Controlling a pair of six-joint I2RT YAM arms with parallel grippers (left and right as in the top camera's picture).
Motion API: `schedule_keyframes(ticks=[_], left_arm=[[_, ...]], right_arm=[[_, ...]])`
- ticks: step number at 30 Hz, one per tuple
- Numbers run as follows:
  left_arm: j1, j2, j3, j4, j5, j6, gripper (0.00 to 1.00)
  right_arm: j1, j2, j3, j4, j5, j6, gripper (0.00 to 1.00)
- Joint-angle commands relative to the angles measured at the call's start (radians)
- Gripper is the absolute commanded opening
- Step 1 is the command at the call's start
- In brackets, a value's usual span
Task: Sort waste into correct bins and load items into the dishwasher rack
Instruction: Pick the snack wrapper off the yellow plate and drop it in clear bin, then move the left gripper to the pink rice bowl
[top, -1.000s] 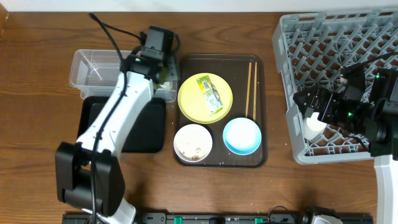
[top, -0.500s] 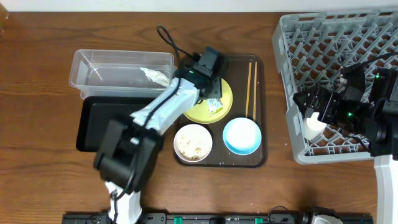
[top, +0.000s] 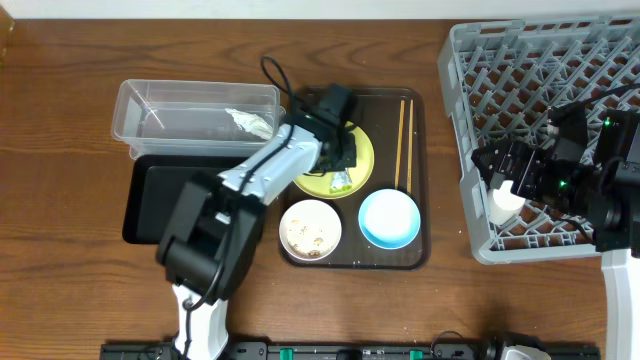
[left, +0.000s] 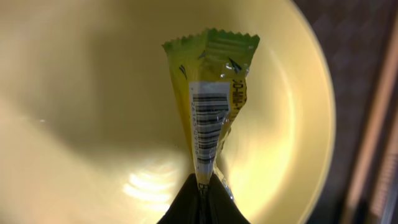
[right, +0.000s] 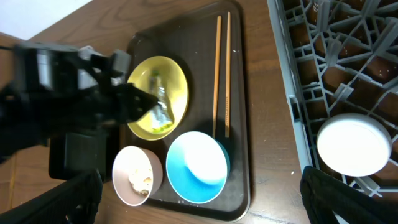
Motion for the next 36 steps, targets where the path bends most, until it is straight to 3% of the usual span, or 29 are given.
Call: schedule_keyframes(ticks=[1,7,13,15,16,17,19,21,29,36], left_arm=[[0.063,-0.138,0.019,-0.028,0.015,0.01,0.06],[0.156,-0.281,0.019,-0.081,-0.088,0.048,0.06],[0.246,-0.28,0.019,-0.084,-0.301,0.051,0.11],[0.271,-0.272,0.019,-0.076,-0.306,0.052,0.17],[0.282,-0.271,0.019,-0.075,-0.306,0.052,0.26],[0.292,-0.272,0.019,-0.072,-0.306,0.057,0.44],[0.294,-0.278,0.021,-0.073,-0.306,0.094,0.5],[0.288,-0.299,0.024,-0.092,-0.302,0.129,0.63],[0.122,-0.44,0.026,-0.266,-0.293,0.144,0.67],[-0.104,-0.442,-0.049,-0.417,-0.274,-0.022,0.64]], right_arm=[[0.014,-0.001,0.013,0.002,-0.004,0.0,0.99],[0.014,-0.001,0.013,-0.002,-0.004,0.0,0.99],[0.014,-0.001,0.013,-0.008,-0.004,0.0,0.99],[0.014,-0.001,0.013,-0.009,-0.004,0.0,0.99],[0.014,-0.001,0.013,-0.009,-0.004,0.0,0.99],[0.014,-0.001,0.013,-0.009,-0.004,0.0,0.99],[0.014,-0.001,0.013,-0.009,-0.004,0.0,0.99],[0.014,-0.001,0.013,-0.01,-0.004,0.0,0.99],[0.014,-0.001,0.013,-0.021,0.005,0.0,0.99],[0.014,-0.001,0.013,-0.035,0.026,0.0,0.99]])
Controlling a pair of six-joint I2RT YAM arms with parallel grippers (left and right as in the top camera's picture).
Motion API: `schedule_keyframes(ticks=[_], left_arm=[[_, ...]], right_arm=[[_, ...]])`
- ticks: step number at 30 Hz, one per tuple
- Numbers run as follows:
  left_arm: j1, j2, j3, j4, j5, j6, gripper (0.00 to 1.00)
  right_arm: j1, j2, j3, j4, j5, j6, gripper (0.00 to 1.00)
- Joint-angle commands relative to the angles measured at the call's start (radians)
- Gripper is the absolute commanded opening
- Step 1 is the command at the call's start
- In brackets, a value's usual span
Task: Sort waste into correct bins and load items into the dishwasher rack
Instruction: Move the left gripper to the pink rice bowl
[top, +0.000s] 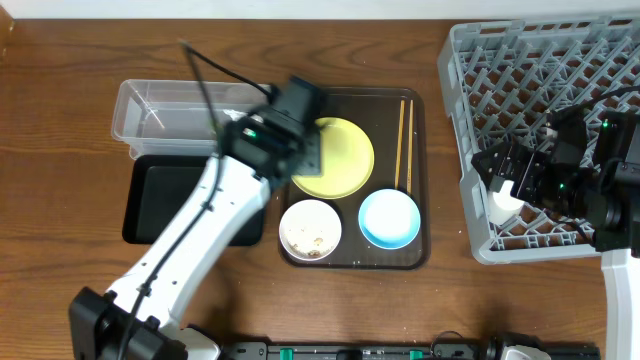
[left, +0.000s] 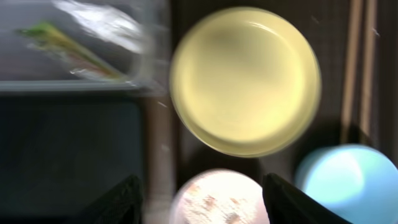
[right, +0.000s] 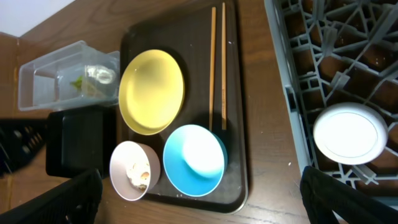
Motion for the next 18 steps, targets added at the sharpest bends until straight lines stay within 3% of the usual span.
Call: schedule_keyframes(ticks=[1,7,13,18], left_arm=[[-0.092,0.019,-0.075,-0.016,0.0,-0.13,0.64],[-0.24,0.056,-0.211,0.074,0.005,-0.314,0.52],[-0.322,0.139,-0.247,0.143,0.025,-0.315,0.49],[-0.324,0.215,-0.247,0.145,0.026,-0.316,0.34]], right_arm=[[0.014,-0.001,0.013,-0.003,0.011,0.0,0.99],[0.014,-0.001,0.013,-0.018,0.01,0.0,0.99],[0.014,-0.001,0.013,-0.029,0.01,0.0,0.99],[0.014,-0.001,0.013,-0.036,0.01,0.0,0.99]])
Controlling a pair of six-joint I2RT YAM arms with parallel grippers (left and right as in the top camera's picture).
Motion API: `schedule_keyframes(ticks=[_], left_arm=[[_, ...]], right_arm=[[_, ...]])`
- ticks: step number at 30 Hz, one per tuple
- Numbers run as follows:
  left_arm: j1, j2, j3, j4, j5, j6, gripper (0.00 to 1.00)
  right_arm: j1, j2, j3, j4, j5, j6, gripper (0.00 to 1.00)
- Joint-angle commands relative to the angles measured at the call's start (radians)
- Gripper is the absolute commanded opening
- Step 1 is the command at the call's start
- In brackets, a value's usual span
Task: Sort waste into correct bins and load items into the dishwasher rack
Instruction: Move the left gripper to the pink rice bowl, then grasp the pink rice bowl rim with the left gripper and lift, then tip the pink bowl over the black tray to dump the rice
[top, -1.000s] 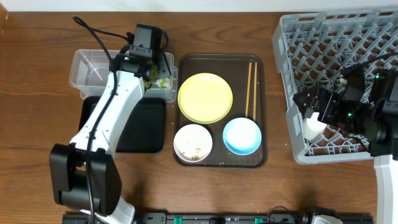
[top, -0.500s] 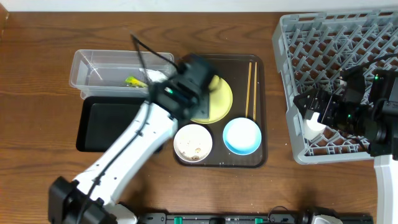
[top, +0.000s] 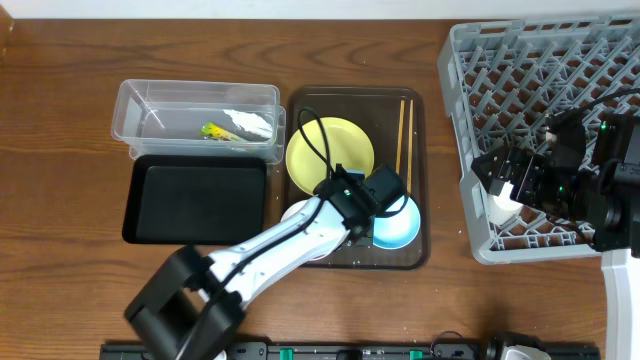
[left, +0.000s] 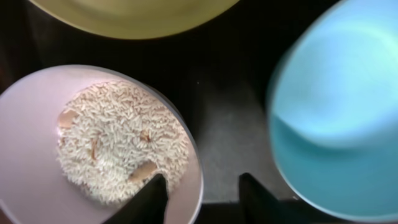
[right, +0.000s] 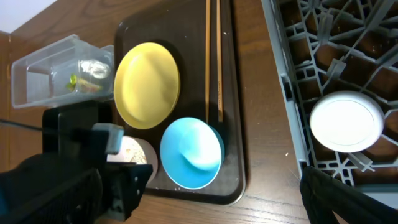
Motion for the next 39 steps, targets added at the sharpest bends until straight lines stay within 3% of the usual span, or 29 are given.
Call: schedule_keyframes(ticks=[1,7,9,19,30,32,39], left_arm=[[0.002,0.052,-0.005,0.0,-0.006,-0.017,0.3],[0.002,0.094,-0.005,0.002,0.019,-0.019,0.19],[0.002,0.089,-0.005,0.002,0.024,-0.019,0.06],[0.042,-0.103,0.02,-0.007,0.036,0.071,0.06],[0.404,-0.41,0.019,-0.127,0.209,0.239,0.06],[0.476,-0.418,0.012,-0.14,0.285,0.29,0.06],[0.811,-0.416,-0.104,-0.053,0.825,0.547,0.06]], right_arm=[[0.014,-0.001,0.013,-0.004,-0.001,0.0,0.99],[0.014,-0.001,0.013,-0.004,-0.001,0.0,0.99],[0.014,-0.001,0.013,-0.003,-0.001,0.0,0.99],[0.014,-0.001,0.013,-0.004,0.0,0.0,0.99],[0.014,-0.001,0.013,-0.003,0.0,0.0,0.99],[0.014,-0.001,0.013,-0.003,0.0,0.0,0.99],[0.014,-0.001,0.013,-0.01,0.0,0.0,0.99]])
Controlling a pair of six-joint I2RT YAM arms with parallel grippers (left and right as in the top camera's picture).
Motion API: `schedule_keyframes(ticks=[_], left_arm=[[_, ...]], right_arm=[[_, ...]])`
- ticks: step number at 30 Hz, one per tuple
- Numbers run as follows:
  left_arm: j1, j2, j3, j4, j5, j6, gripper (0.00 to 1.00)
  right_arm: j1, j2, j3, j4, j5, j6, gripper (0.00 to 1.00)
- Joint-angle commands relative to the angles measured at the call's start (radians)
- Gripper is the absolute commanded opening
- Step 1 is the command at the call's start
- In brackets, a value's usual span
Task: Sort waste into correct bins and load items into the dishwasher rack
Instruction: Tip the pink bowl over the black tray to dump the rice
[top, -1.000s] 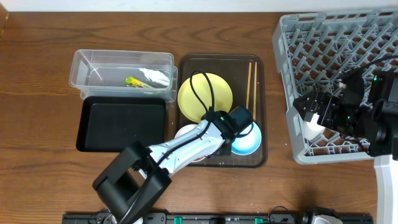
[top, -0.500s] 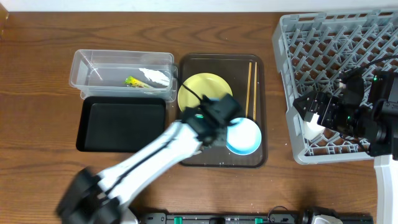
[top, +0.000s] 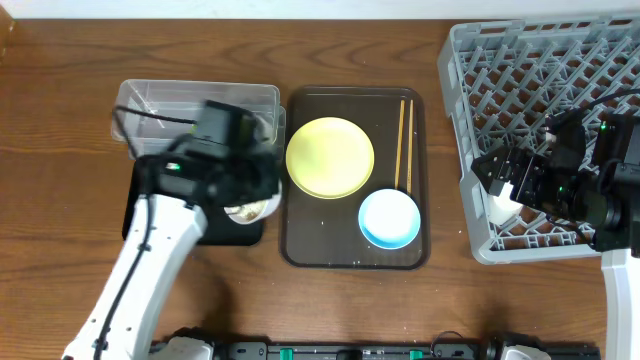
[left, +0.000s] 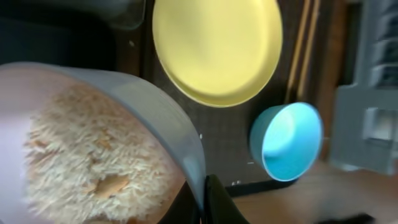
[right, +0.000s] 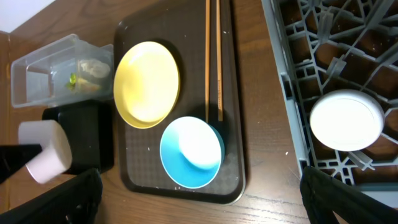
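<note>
My left gripper (left: 202, 200) is shut on the rim of the pink bowl (left: 93, 155), which holds rice and scraps. The overhead view shows the bowl (top: 250, 209) lifted off the tray and over the right end of the black bin (top: 150, 228); in the right wrist view the bowl (right: 45, 158) looks tilted. The yellow plate (top: 330, 157), blue bowl (top: 389, 218) and chopsticks (top: 404, 145) lie on the brown tray (top: 300, 252). My right gripper (right: 199, 208) hangs open at the left edge of the dishwasher rack (top: 470, 100), beside a white bowl (right: 346, 121) in the rack.
A clear bin (top: 140, 97) behind the black bin holds a green wrapper (right: 74, 79) and crumpled waste. The rack fills the right side. Bare wooden table (top: 60, 150) surrounds the bins and tray.
My left gripper was open at the pink bowl's rim in the tray. It is now shut on that rim, and the bowl is over the black bin. The right arm has not moved.
First my left gripper was shut on a green wrapper on the yellow plate. Then the wrapper lay in the clear bin and the gripper was open. It then stood open at the rice bowl in the tray, and now holds that bowl over the black bin.
</note>
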Motion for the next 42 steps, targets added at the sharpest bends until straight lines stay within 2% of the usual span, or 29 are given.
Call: schedule_keyframes(ticks=[1,7,12,18,24,27,29,32,34,35,36,39,41,42], left_arm=[[0.158,-0.002,-0.086,0.027,0.38,0.212,0.06],[0.444,0.031,-0.26,0.148,0.871,0.441,0.06],[0.552,0.117,-0.372,0.295,1.131,0.479,0.06],[0.607,0.209,-0.391,0.297,1.13,0.475,0.06],[0.638,0.217,-0.391,0.316,1.13,0.476,0.06],[0.639,0.218,-0.391,0.371,1.075,0.474,0.06],[0.639,0.218,-0.391,0.405,0.998,0.411,0.06],[0.639,0.217,-0.391,0.409,1.117,0.397,0.06],[0.642,0.217,-0.391,0.421,1.029,0.408,0.06],[0.647,0.218,-0.391,0.419,0.956,0.356,0.06],[0.651,0.218,-0.391,0.418,0.956,0.312,0.06],[0.65,0.218,-0.393,0.437,1.128,0.352,0.06],[0.659,0.218,-0.393,0.457,1.026,0.288,0.06],[0.666,0.22,-0.393,0.457,1.055,0.23,0.06]], right_arm=[[0.014,-0.001,0.013,-0.006,-0.001,0.0,0.99],[0.014,-0.001,0.013,-0.005,-0.001,0.0,0.99],[0.014,-0.001,0.013,-0.006,0.0,0.0,0.99],[0.014,-0.001,0.013,-0.008,-0.001,0.0,0.99],[0.014,-0.001,0.013,-0.007,0.0,0.0,0.99],[0.014,-0.001,0.013,-0.007,-0.001,0.0,0.99],[0.014,-0.001,0.013,-0.006,0.0,0.0,0.99],[0.014,-0.001,0.013,-0.006,0.0,0.0,0.99],[0.014,-0.001,0.013,-0.006,0.0,0.0,0.99],[0.014,-0.001,0.013,-0.005,-0.001,0.0,0.99],[0.014,-0.001,0.013,-0.005,-0.001,0.0,0.99],[0.014,-0.001,0.013,-0.009,0.0,0.0,0.99],[0.014,-0.001,0.013,-0.006,0.0,0.0,0.99],[0.014,-0.001,0.013,-0.004,0.0,0.0,0.99]])
